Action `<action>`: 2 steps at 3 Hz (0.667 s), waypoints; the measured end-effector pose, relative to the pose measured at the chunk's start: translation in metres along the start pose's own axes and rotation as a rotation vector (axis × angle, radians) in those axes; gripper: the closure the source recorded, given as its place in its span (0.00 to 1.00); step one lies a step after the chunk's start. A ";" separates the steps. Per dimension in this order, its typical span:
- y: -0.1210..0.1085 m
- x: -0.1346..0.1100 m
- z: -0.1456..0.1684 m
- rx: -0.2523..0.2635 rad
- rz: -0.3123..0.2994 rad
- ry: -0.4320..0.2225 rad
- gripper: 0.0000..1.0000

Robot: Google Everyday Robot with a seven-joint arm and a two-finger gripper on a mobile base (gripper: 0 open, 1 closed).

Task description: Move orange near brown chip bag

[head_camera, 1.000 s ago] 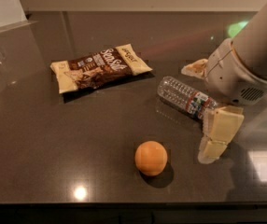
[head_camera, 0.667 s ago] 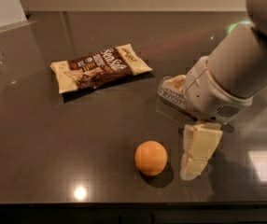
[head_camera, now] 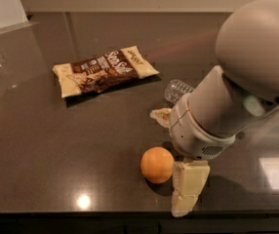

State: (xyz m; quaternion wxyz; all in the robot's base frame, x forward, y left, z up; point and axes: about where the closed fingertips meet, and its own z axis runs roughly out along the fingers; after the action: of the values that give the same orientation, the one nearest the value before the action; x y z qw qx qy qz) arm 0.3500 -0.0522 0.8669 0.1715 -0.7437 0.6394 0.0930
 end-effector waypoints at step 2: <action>0.006 0.002 0.023 -0.016 0.010 0.021 0.18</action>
Offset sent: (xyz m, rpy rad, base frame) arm -0.0018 0.0050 -0.0314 -0.0356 0.0266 -0.0313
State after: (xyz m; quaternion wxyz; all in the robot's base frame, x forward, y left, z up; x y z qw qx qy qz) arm 0.3467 -0.0462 0.8438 0.1582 -0.7428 0.6442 0.0911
